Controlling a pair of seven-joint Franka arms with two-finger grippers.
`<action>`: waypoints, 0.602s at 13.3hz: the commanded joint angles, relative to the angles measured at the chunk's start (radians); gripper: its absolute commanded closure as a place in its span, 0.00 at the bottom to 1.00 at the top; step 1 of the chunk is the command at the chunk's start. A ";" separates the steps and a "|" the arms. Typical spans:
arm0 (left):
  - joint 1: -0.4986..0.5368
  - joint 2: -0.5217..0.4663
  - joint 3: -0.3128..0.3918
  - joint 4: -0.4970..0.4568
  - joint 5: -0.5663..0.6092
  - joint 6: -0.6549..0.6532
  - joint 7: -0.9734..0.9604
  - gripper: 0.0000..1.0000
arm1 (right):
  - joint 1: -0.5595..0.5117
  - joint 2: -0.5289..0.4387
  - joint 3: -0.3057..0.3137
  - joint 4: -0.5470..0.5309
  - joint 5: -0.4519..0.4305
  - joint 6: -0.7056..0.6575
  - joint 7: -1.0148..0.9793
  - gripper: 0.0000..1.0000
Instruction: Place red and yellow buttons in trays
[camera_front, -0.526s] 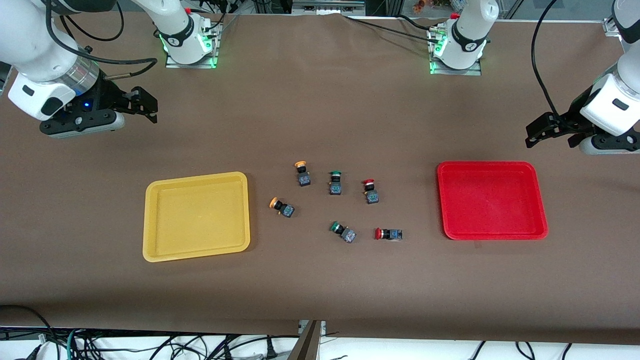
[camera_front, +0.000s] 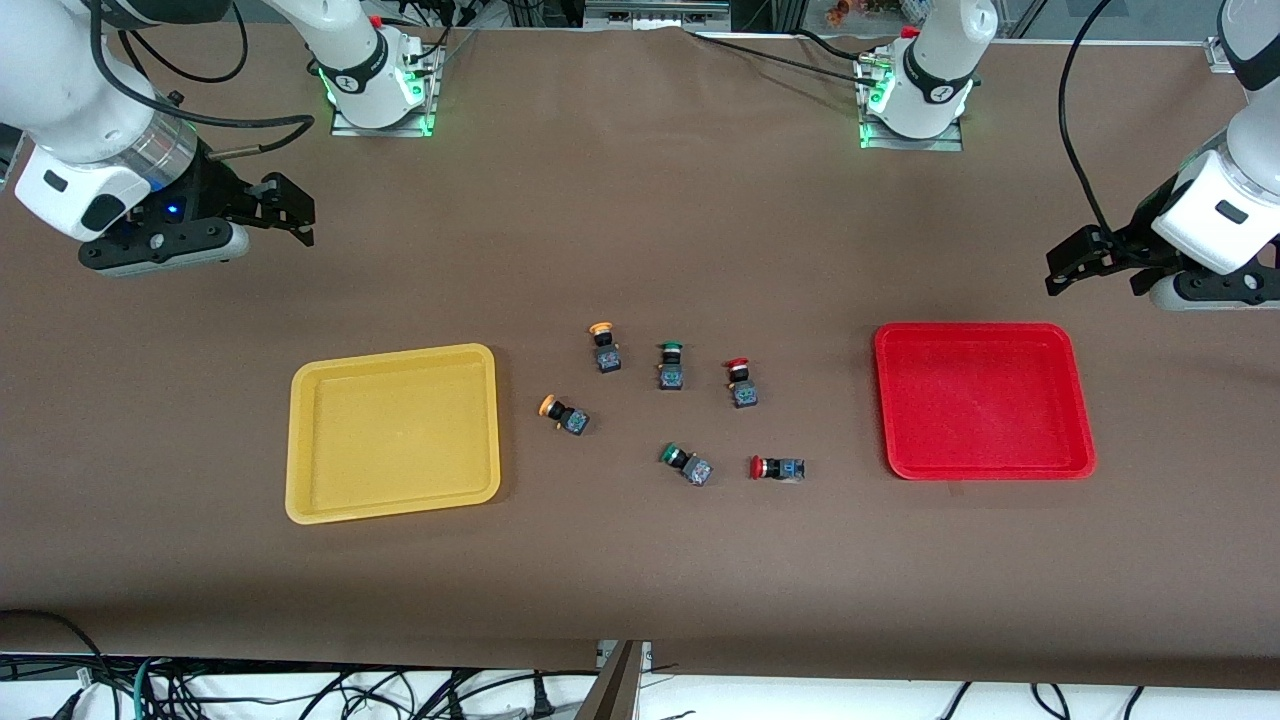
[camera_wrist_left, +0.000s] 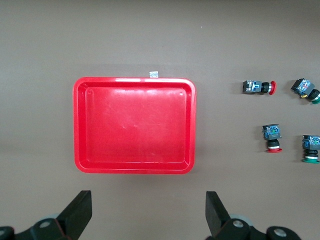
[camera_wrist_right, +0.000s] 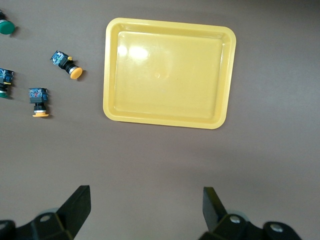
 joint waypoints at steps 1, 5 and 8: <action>-0.012 0.005 0.000 0.019 0.024 -0.019 -0.006 0.00 | -0.020 0.007 0.020 0.016 -0.013 -0.021 -0.019 0.00; -0.012 0.008 0.000 0.019 0.022 -0.021 -0.005 0.00 | -0.020 0.009 0.020 0.013 -0.013 -0.034 -0.019 0.00; -0.012 0.009 0.000 0.019 0.022 -0.021 -0.006 0.00 | -0.020 0.010 0.020 0.013 -0.013 -0.034 -0.021 0.00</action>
